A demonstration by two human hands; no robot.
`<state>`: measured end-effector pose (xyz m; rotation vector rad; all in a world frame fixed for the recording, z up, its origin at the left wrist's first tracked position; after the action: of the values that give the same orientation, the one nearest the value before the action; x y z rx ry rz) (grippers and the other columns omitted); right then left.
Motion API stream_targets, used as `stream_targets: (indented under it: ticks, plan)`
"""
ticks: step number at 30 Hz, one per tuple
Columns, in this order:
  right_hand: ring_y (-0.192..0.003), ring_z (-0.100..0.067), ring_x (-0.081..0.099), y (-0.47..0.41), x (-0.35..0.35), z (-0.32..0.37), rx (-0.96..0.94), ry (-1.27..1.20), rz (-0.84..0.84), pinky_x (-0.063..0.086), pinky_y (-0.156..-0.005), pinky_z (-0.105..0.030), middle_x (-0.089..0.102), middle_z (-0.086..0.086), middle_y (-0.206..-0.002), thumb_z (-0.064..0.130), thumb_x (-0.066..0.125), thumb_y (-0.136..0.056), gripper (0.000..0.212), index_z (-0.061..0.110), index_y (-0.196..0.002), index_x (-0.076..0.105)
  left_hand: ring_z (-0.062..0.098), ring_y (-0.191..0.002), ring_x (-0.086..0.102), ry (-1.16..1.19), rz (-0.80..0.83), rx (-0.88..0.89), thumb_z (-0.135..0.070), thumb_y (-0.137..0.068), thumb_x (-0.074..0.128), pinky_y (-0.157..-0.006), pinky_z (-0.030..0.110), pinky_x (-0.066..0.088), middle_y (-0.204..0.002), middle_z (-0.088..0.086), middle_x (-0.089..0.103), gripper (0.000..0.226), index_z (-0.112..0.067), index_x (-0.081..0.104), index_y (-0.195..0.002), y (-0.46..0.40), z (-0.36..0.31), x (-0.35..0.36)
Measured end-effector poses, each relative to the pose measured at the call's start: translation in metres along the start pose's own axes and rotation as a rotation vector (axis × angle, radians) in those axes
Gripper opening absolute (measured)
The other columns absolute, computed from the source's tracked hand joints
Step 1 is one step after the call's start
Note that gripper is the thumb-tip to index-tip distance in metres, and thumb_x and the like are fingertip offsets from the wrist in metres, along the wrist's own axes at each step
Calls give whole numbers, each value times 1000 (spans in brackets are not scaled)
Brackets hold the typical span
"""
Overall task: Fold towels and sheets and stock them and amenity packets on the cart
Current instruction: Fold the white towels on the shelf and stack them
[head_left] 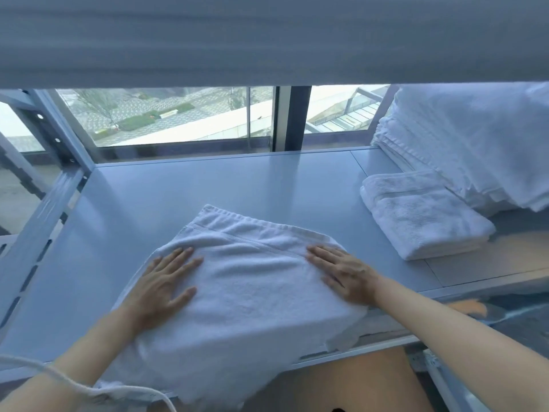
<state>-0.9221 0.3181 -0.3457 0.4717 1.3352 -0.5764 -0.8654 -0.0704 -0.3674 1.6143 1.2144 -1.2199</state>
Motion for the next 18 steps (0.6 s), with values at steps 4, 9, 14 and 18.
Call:
stream_targets:
  ticks: [4, 9, 14, 18]
  plan:
    - [-158, -23, 17, -34, -21, -30, 160, 52, 1, 4, -128, -28, 23, 0, -170, 9, 47, -99, 66, 20, -162, 30, 11, -159, -4, -16, -29, -141, -70, -93, 17, -129, 43, 1, -171, -14, -1, 75, -41, 14, -163, 2, -34, 10]
    - [-157, -20, 15, -68, -15, -24, 592, -102, -173, 8, -127, -42, 29, 6, -167, 14, 41, -102, 54, 31, -153, 45, 18, -160, -1, -30, -82, -420, -67, -88, -1, -128, 48, 1, -173, -4, 0, 83, -35, 10, -165, 15, -64, 20]
    - [-156, -19, 23, -69, 18, 30, 463, -141, -255, 10, -127, -50, 33, 3, -167, 23, 44, -101, 52, 28, -153, 48, 21, -160, 0, -16, -90, -511, -69, -87, 2, -128, 50, 1, -173, 0, 5, 86, -33, 12, -165, 31, -79, 24]
    - [-146, -24, 43, -67, 5, 56, 248, -87, -334, 24, -120, -56, 49, -1, -156, 17, 46, -90, 51, 21, -140, 58, 28, -155, 23, 0, -121, -590, -60, -96, 41, -121, 59, 22, -167, 6, 29, 69, -26, 40, -156, 37, -73, 12]
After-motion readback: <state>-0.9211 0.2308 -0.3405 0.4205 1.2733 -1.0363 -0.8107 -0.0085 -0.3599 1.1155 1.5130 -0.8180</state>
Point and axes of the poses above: each hand's wrist, its own y-axis away from the middle knuckle, its own x-axis out of the palm, z = x × y, the point moved 10 cm from there along -y, towards the middle knuckle
